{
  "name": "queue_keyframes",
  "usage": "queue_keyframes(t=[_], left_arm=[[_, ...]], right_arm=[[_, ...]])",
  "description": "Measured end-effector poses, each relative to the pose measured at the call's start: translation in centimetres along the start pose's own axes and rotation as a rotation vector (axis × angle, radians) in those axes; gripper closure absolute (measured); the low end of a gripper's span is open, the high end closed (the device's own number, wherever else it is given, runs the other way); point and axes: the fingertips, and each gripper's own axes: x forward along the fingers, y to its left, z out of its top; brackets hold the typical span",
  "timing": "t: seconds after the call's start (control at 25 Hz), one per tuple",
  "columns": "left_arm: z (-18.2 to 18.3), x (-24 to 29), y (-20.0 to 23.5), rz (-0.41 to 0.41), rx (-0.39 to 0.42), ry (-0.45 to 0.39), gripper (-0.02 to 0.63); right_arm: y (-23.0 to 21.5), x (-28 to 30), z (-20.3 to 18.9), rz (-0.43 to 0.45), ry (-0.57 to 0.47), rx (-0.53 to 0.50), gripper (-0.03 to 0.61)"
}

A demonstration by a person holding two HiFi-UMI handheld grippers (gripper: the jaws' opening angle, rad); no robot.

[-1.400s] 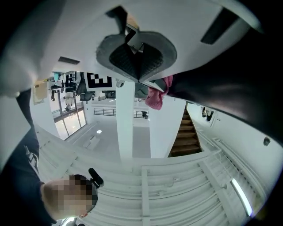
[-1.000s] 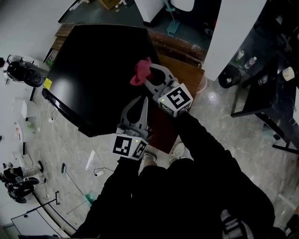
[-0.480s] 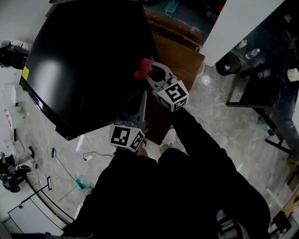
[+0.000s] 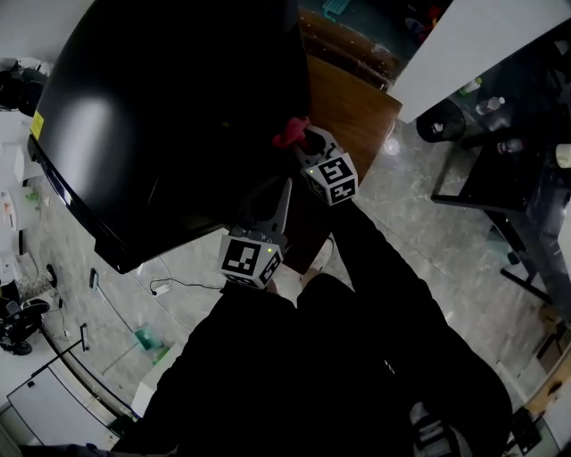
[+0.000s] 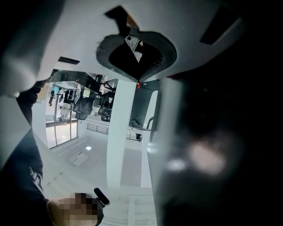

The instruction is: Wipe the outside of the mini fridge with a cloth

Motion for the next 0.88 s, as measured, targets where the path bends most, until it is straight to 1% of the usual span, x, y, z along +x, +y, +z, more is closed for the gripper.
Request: queue_keyframes(t=[0.12, 0.2, 0.24, 0.32, 0.44, 0.52, 0.6, 0.68, 0.8, 0.88], left_arm=[[-0.7, -0.3, 0.1, 0.003, 0.013, 0.012, 0.609], [-0.7, -0.6, 0.4, 0.004, 0.013, 0.009, 0.609], [-0.6, -0.8, 0.5, 0.006, 0.012, 0.006, 0.609], [-0.2, -1.6, 0.5, 0.005, 0.013, 0.001, 0.609], [1.4, -3.3, -0.2, -0.019, 0.047, -0.012, 0.609], [3.3, -4.8, -1.0, -0.045, 0.064, -0.03, 0.609], [5.4, -7.0, -2.3, -0.078, 0.063, -0.053, 0.609], [7.7, -9.4, -3.8, -0.113, 0.08, -0.076, 0.609], [10.5, -12.3, -5.7, -0.154, 0.129, -0.102, 0.609], [11.7, -14.0, -6.7, -0.18, 0.134, -0.118, 0.609]], right_arm=[[-0.6, 0.6, -2.8, -0.02, 0.086, -0.022, 0.48], [-0.8, 0.9, -4.0, -0.031, 0.133, -0.04, 0.48], [-0.8, 0.8, -4.0, -0.036, 0.141, -0.046, 0.48], [-0.1, -0.3, -2.8, -0.038, 0.125, -0.046, 0.48], [2.3, -3.5, 1.5, -0.019, 0.057, -0.055, 0.48], [4.6, -6.3, 5.3, 0.001, 0.014, -0.084, 0.479], [7.5, -9.6, 9.1, 0.03, -0.021, -0.115, 0.479], [10.8, -13.0, 12.6, 0.065, -0.042, -0.126, 0.479], [15.0, -17.2, 16.9, 0.112, -0.065, -0.135, 0.48], [17.4, -19.5, 19.1, 0.135, -0.088, -0.133, 0.48]])
